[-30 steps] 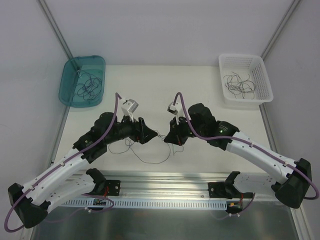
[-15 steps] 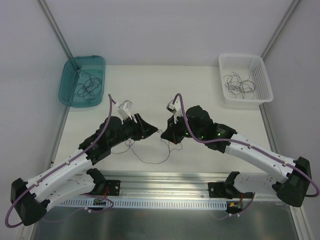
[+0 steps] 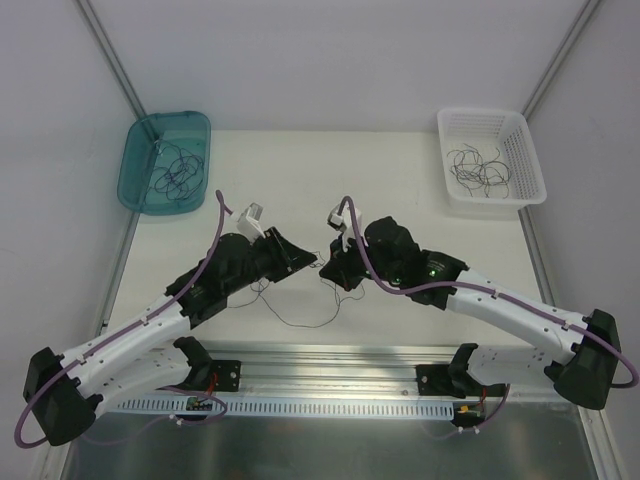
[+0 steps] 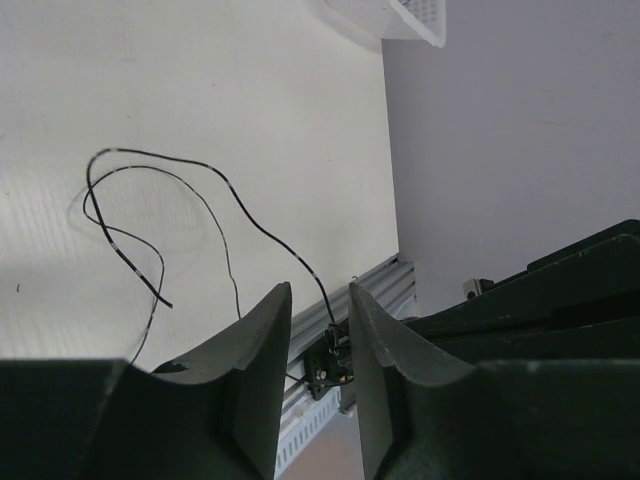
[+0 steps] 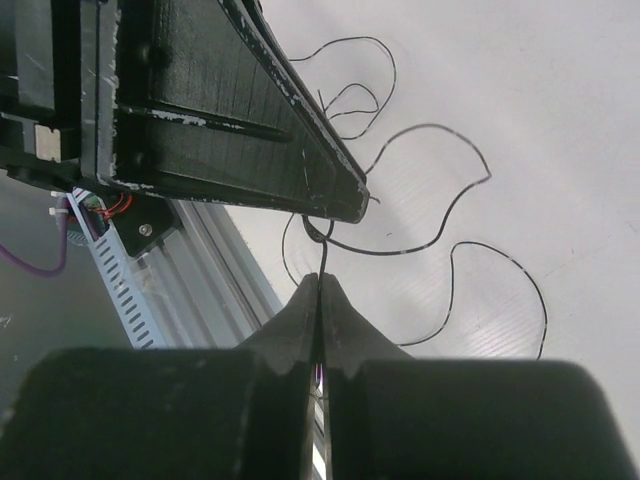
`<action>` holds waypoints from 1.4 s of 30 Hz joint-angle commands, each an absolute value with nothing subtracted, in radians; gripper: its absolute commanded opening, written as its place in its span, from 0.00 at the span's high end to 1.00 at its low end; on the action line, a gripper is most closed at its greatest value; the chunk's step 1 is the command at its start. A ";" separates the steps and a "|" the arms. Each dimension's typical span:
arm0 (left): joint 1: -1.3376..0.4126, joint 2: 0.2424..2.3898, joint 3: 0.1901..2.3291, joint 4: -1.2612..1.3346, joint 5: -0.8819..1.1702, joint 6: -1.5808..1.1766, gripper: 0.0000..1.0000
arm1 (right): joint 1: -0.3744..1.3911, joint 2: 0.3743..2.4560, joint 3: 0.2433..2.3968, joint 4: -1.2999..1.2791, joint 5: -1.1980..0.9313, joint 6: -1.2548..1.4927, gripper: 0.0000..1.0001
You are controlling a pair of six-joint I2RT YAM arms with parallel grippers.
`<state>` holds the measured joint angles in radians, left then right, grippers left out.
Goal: Untangle the cables
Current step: Untie the cable.
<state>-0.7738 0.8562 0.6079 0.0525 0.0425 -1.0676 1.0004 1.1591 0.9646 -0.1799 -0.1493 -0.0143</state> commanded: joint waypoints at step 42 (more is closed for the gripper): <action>-0.816 0.931 0.673 -0.018 -0.052 -1.089 1.00 | 1.132 1.077 1.075 -0.311 0.114 -0.104 0.63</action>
<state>-0.8028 0.9127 0.6094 0.0074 -0.0303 -1.0496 1.1194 1.0828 1.0203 -0.2935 0.0868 -0.0498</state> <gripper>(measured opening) 0.008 0.378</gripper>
